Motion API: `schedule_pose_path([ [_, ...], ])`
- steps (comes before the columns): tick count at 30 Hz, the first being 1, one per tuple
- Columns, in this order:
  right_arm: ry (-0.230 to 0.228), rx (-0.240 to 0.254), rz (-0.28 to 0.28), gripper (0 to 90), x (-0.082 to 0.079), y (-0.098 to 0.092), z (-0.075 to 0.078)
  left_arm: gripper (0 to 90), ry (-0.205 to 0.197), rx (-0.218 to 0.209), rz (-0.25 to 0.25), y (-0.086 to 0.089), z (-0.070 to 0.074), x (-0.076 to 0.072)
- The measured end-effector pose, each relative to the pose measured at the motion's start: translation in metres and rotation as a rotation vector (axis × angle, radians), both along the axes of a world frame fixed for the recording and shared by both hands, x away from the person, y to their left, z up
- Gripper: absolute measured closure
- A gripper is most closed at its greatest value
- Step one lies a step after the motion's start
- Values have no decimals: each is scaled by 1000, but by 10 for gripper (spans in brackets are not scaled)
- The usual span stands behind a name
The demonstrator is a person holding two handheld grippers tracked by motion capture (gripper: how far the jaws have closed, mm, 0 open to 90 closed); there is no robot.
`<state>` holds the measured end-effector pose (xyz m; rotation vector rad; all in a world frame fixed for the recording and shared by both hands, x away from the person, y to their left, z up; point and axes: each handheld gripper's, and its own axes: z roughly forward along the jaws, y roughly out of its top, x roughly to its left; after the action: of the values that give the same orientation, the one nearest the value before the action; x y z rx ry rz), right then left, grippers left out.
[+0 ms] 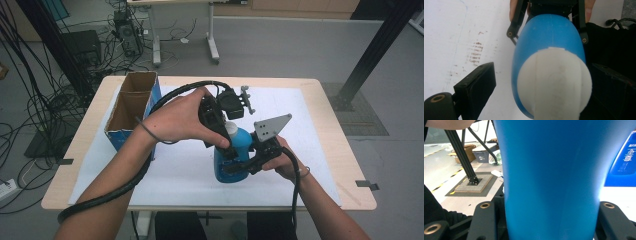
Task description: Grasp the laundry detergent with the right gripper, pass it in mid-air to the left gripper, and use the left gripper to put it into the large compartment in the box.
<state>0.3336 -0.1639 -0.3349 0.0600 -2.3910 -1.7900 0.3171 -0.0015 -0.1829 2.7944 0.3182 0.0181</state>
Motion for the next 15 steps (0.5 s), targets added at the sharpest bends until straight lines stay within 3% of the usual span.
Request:
schedule_pose_path([
  [15, -3, -1, 1, 446, 1, 1, 1, 85, -5, -1, -4, 1, 2, -2],
])
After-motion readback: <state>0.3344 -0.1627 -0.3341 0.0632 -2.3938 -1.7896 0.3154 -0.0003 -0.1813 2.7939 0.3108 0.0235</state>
